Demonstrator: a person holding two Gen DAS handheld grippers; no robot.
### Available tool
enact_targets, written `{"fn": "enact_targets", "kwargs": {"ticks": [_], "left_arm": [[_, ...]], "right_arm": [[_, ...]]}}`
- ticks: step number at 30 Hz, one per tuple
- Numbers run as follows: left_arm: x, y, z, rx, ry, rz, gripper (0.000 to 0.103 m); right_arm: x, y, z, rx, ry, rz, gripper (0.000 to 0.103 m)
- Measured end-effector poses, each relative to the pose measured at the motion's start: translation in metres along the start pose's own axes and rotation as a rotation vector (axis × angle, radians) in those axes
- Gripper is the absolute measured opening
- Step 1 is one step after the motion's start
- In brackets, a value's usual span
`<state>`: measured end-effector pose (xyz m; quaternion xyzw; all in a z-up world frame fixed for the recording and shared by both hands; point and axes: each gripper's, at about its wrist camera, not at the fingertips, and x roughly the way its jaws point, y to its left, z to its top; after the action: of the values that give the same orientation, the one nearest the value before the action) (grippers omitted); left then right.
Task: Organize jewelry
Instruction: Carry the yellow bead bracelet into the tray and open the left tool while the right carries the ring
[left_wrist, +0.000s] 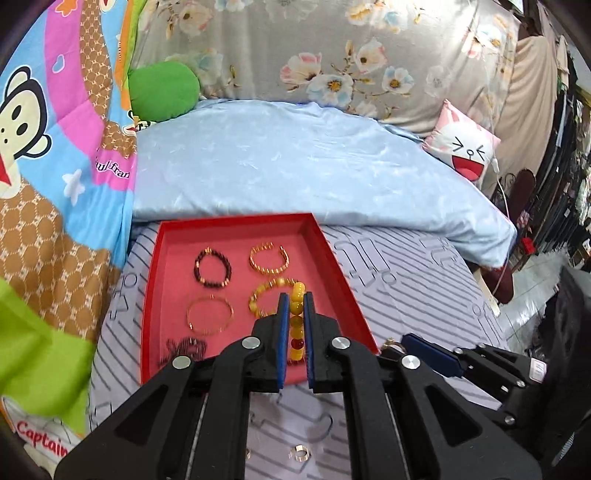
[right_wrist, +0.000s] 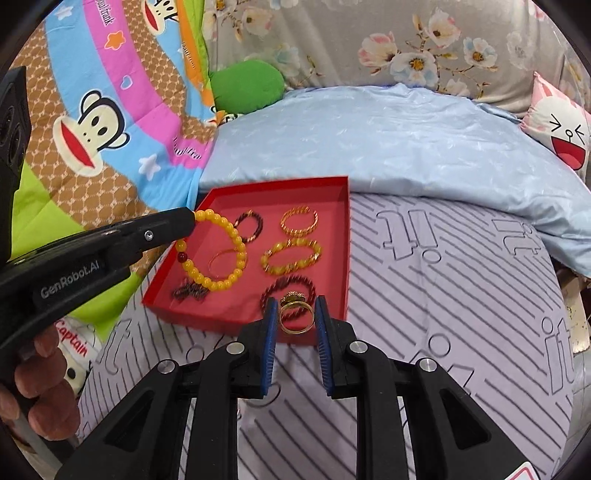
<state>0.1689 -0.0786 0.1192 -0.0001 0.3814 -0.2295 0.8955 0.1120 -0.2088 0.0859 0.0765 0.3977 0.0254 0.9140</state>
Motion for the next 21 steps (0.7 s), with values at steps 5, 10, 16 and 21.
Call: {"fn": "enact_targets", "kwargs": {"ticks": [5,10,16,21], "left_arm": [[0.042,0.027,-0.007,-0.068,0.079,0.012,0.007],[0.077,0.048,-0.036,-0.085,0.167,0.064,0.007],[0.091,0.062,-0.059,-0.059,0.214,0.139,0.007],[0.091,0.07,-0.063,-0.066,0.213,0.156,0.007]], "right_arm": [[0.017,-0.006,0.007,0.005,0.017,-0.004,0.019],[0.035,-0.005,0.006,0.009,0.048,0.006,0.019],[0.057,0.003,0.013,-0.005,0.072,0.02,0.019],[0.077,0.014,0.018,-0.037,0.096,0.027,0.019]]}}
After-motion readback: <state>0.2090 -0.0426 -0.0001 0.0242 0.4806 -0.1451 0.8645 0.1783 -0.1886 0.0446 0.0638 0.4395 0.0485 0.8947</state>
